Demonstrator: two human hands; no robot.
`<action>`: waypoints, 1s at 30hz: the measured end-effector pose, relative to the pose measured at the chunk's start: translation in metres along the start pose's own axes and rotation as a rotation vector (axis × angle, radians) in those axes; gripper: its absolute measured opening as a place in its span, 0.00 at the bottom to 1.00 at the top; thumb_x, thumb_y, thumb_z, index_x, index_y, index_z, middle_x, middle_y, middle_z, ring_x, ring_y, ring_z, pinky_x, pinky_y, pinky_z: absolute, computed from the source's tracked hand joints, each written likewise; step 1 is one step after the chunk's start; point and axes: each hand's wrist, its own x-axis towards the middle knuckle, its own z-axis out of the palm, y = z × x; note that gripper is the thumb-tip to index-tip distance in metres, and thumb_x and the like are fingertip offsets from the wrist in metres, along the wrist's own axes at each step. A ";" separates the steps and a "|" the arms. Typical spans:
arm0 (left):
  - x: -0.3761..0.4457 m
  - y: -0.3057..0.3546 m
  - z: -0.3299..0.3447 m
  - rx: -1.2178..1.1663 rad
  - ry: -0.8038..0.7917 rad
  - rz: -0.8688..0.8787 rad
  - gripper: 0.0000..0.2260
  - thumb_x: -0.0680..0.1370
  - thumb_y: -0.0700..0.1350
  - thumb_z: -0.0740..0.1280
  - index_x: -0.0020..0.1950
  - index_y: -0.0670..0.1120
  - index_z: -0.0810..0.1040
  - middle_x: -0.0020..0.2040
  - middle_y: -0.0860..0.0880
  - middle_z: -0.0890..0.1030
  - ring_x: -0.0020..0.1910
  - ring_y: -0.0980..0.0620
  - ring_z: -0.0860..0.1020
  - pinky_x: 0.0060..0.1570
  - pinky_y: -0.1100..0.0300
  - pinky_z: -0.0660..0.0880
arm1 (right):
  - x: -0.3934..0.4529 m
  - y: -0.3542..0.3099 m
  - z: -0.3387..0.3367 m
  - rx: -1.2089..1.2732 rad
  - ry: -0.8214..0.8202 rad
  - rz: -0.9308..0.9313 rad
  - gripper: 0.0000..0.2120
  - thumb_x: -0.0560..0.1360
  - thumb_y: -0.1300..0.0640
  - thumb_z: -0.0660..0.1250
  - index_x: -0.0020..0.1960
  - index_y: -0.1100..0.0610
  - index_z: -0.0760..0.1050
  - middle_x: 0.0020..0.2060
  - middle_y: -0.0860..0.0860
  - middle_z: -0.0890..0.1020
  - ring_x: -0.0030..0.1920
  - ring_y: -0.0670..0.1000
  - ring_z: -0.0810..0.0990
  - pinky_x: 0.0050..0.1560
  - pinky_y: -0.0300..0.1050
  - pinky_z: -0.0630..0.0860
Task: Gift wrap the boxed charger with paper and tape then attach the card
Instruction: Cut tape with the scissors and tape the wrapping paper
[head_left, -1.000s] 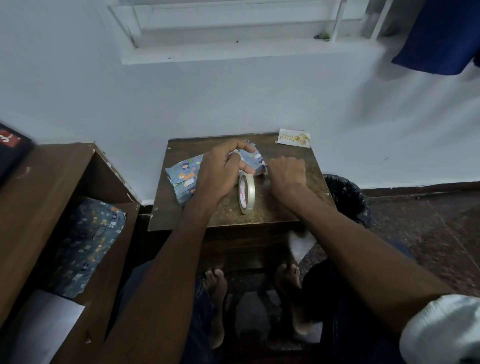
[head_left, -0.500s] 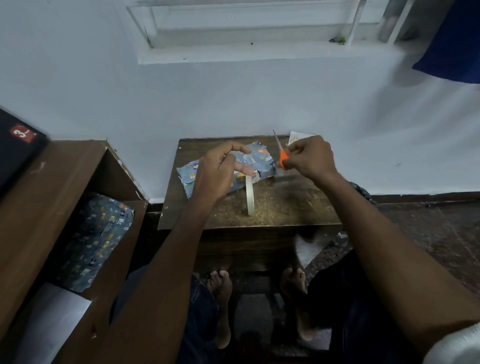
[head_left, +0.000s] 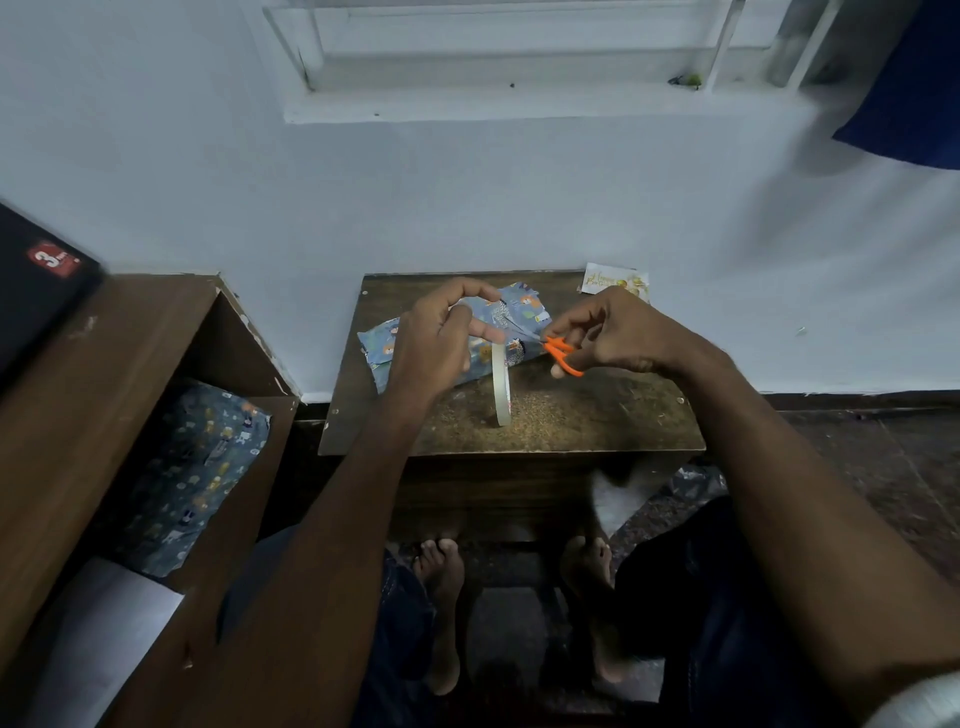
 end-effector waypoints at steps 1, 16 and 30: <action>0.000 0.000 0.000 0.012 0.003 0.008 0.17 0.85 0.38 0.55 0.59 0.51 0.83 0.40 0.51 0.89 0.23 0.53 0.68 0.30 0.58 0.70 | 0.000 -0.002 0.001 -0.002 -0.004 0.003 0.15 0.67 0.62 0.83 0.53 0.53 0.88 0.38 0.50 0.88 0.42 0.48 0.85 0.53 0.47 0.78; 0.000 0.000 0.001 0.095 -0.010 0.081 0.17 0.85 0.42 0.55 0.59 0.54 0.83 0.41 0.54 0.89 0.25 0.45 0.69 0.28 0.44 0.74 | 0.002 -0.007 0.004 -0.041 0.061 -0.051 0.16 0.67 0.63 0.83 0.53 0.53 0.89 0.39 0.48 0.89 0.44 0.53 0.88 0.53 0.55 0.84; 0.002 -0.001 0.002 0.092 -0.020 0.057 0.17 0.87 0.41 0.55 0.63 0.53 0.82 0.42 0.54 0.89 0.23 0.54 0.71 0.31 0.55 0.74 | 0.001 -0.008 0.003 -0.023 0.121 -0.081 0.14 0.70 0.67 0.79 0.54 0.55 0.89 0.39 0.47 0.89 0.41 0.48 0.87 0.48 0.46 0.82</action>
